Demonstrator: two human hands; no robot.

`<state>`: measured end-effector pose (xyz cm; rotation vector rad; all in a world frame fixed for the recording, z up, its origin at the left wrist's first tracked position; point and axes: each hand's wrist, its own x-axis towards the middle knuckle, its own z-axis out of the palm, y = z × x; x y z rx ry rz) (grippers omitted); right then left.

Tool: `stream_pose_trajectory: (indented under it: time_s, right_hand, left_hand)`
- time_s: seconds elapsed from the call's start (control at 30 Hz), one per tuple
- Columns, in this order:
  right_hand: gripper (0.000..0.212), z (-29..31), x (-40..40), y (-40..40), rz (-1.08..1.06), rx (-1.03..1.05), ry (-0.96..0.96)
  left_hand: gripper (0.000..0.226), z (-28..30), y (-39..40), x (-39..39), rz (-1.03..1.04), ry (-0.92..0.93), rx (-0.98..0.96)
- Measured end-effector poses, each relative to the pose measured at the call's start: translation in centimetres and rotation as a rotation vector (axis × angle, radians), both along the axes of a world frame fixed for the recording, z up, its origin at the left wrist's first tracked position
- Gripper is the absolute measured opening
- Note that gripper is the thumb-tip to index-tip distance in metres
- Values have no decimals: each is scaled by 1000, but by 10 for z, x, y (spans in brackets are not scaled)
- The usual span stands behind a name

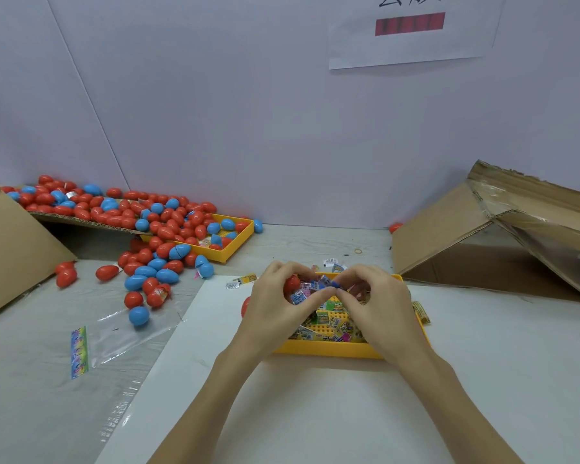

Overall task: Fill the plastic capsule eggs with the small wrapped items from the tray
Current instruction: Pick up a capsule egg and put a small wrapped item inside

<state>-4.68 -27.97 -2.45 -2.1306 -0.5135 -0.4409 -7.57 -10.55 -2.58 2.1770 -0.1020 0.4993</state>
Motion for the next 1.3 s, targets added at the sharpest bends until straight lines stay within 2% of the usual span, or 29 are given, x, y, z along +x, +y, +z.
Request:
stream_pose_trajectory:
  time_s: [0.13,0.23,0.3,0.5,0.6,0.8,0.9,0.97,1.1,1.23,1.3]
  right_hand:
    - [14,-1,-2,2,93,67,53]
    - [27,-2,1,0,176,166,236]
    - [22,-2,3,-1,220,225,307]
    - [9,-4,3,-3,160,349,305]
    - [12,-4,2,-2,133,302,261]
    - [17,-4,-3,0,58,41,19]
    - [17,-5,-4,3,-1,6,-86]
    - [22,-4,-3,3,-30,76,-71]
    - [12,-1,-1,-1,20,209,52]
    - [1,-4,-4,2,103,184,139]
    - [6,-7,-3,3,88,148,155]
  left_hand:
    - [11,0,0,1,-28,-61,-63]
    - [10,1,2,1,-39,-25,-67]
    - [12,2,2,1,-46,-6,-43]
    - [6,1,0,0,-42,9,-26]
    - [7,-1,0,1,-43,19,-22]
    - [14,-7,-2,1,-49,-72,135]
    - [18,-8,-1,0,-36,-100,191]
    - [20,-8,0,0,-31,-107,215]
    - [21,-8,1,0,-30,-122,231]
    - [21,-9,1,1,-50,-143,247]
    - [25,-10,1,1,-41,-140,261]
